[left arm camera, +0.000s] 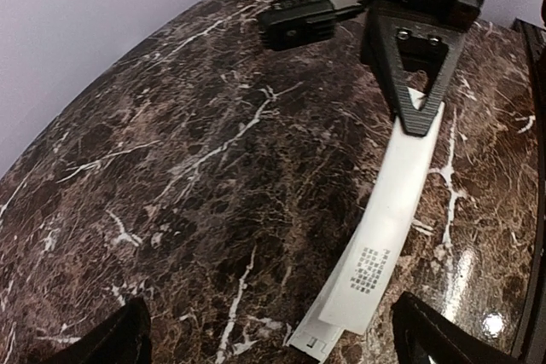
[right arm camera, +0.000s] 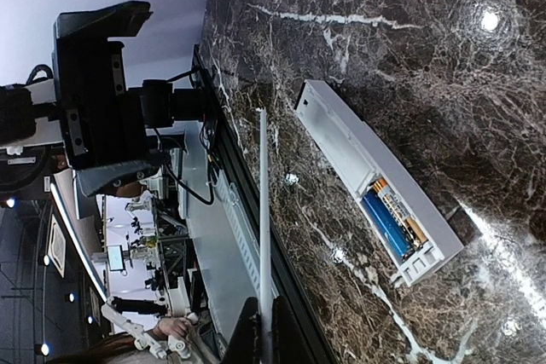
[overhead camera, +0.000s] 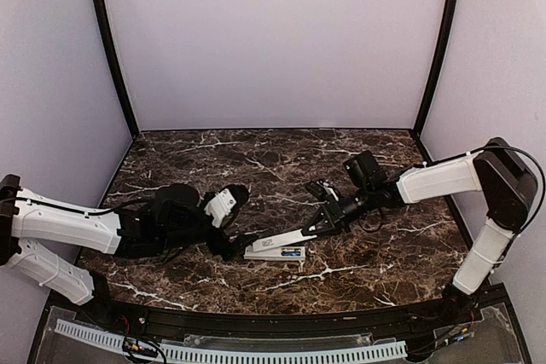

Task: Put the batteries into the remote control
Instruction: Move the remote control without the battery cover to the center of the board.

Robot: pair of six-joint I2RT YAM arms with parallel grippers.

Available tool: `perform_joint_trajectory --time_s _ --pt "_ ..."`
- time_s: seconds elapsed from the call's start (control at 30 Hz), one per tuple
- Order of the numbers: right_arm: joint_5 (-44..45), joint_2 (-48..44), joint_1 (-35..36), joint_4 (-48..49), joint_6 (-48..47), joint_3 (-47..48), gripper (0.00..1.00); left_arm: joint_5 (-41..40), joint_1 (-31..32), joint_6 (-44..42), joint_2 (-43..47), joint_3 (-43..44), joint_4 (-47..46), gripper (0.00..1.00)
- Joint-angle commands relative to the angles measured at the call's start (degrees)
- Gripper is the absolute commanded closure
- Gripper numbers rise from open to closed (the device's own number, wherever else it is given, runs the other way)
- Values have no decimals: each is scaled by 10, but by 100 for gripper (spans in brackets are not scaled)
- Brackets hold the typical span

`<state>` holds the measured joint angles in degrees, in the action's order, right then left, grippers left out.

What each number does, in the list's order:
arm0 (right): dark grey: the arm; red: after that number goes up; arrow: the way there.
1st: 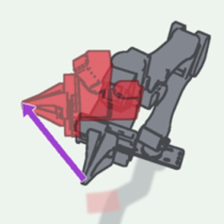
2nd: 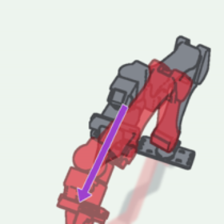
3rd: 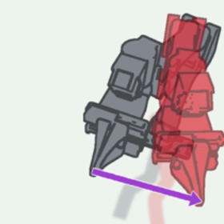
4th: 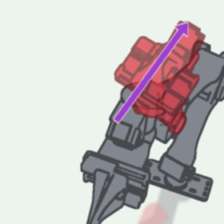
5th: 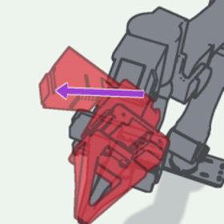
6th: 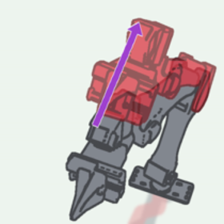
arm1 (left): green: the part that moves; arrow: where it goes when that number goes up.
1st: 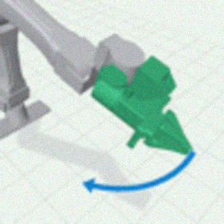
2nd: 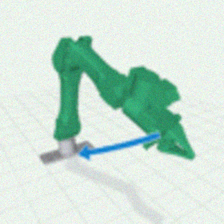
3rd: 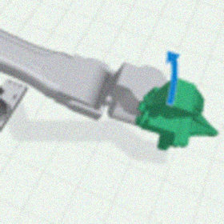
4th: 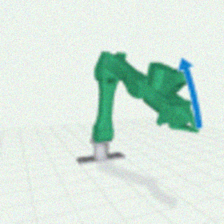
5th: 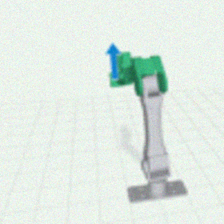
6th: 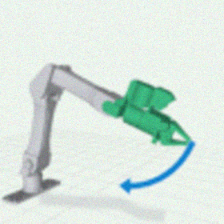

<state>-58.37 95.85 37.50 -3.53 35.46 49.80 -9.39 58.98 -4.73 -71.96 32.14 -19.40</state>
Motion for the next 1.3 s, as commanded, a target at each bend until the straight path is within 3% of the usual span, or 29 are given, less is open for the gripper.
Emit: perform_joint_trajectory --time_s 0.0,0.17,0.33,0.63,0.77,1.17,1.27 --pt "-44 17 -13 59 -10 -13 100 159 -2 -114 -53 40 66 1" --pt "-56 -29 -77 43 -25 -46 100 184 -6 -204 -97 89 139 1" --pt "-44 -82 -140 -44 -83 -49 100 184 -34 -275 -153 139 244 1" --pt "-53 -81 -186 -82 -142 -53 100 152 -34 -306 -272 206 306 9" --pt "-58 -80 -190 -85 -151 -52 100 122 -33 -284 -301 223 320 25" --pt "-55 -78 -202 -102 -171 -52 100 160 -26 -258 -319 261 334 74" --pt "-50 -78 -205 -107 -176 -56 100 175 -26 -251 -332 279 313 77"
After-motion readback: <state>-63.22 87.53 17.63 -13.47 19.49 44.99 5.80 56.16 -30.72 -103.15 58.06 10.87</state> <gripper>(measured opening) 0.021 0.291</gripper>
